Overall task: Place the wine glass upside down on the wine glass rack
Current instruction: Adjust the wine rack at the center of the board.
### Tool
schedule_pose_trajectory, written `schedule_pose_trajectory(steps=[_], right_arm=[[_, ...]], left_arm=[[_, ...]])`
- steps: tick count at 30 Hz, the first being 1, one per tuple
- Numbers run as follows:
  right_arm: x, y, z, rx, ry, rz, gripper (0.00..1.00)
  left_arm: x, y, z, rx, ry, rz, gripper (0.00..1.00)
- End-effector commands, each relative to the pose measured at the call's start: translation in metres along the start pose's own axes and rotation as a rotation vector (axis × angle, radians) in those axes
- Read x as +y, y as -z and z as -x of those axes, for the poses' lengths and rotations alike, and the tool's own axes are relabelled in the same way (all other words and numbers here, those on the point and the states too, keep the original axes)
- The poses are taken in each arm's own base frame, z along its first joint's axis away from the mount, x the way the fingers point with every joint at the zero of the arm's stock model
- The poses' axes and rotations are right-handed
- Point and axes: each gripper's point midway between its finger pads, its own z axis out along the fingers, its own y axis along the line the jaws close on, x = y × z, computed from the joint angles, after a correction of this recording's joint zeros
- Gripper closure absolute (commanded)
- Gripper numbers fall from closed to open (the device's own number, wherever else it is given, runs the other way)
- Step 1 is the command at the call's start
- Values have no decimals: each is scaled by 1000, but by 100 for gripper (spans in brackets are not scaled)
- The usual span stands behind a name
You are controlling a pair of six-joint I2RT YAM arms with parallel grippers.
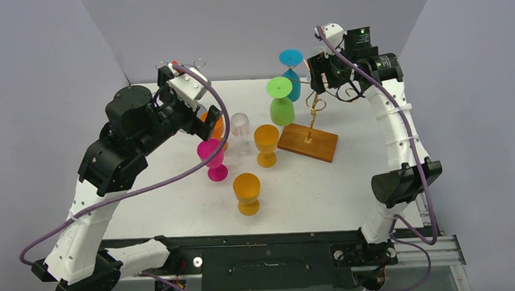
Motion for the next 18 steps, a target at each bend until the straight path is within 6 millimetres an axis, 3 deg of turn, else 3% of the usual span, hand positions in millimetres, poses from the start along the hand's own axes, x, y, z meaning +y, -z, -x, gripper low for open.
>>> schedule_pose_trajectory(steps=[1,2,7,15,18], right_arm=[[-1,1,12,-11,54,-46,31],[-7,0,10,0,47,-64,32],[2,-12,10,26,51,-78,41],[-2,-13,11,23,18,-116,60],[-3,-15,10,22,-16,-128,74]], left_arm=[[7,8,18,-56,-3,16,4],[7,8,18,-56,-4,16,4],[7,8,17,-57,-3,18,4],[8,11,18,-61,-3,21,4],[8,11,18,-63,-2,22,4]])
